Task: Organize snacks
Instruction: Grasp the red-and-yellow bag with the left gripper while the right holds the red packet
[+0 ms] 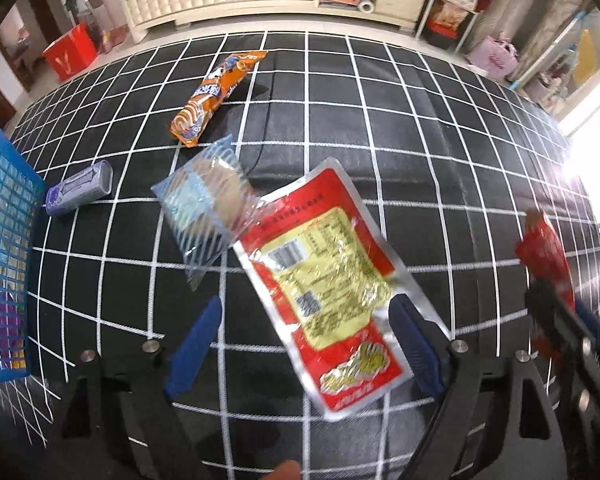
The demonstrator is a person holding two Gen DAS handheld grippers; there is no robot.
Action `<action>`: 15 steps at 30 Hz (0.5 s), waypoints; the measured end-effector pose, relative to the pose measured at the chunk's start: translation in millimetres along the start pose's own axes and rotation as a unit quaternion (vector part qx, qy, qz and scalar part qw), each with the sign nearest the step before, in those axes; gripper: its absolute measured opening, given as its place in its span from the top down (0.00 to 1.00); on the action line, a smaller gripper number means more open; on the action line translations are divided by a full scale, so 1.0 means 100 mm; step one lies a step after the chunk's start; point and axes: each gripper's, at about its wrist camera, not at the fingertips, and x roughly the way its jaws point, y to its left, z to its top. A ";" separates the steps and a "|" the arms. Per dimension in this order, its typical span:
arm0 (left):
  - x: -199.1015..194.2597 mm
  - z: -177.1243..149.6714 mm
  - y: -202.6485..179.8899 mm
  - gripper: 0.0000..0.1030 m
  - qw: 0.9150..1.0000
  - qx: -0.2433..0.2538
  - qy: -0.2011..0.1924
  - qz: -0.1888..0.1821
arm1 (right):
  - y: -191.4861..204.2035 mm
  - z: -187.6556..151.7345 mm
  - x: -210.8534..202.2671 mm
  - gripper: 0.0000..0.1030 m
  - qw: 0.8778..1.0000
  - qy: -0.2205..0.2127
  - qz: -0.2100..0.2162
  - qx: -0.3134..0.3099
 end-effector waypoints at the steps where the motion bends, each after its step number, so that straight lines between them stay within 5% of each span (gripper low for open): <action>1: 0.02 0.03 -0.02 0.19 1.000 -0.004 0.002 0.000 | -0.02 0.00 0.00 0.85 1.000 0.001 -0.001 0.003; 15: 0.33 0.23 -0.07 0.18 0.998 -0.057 0.023 0.015 | -0.12 0.03 0.09 0.85 1.000 0.018 0.012 0.022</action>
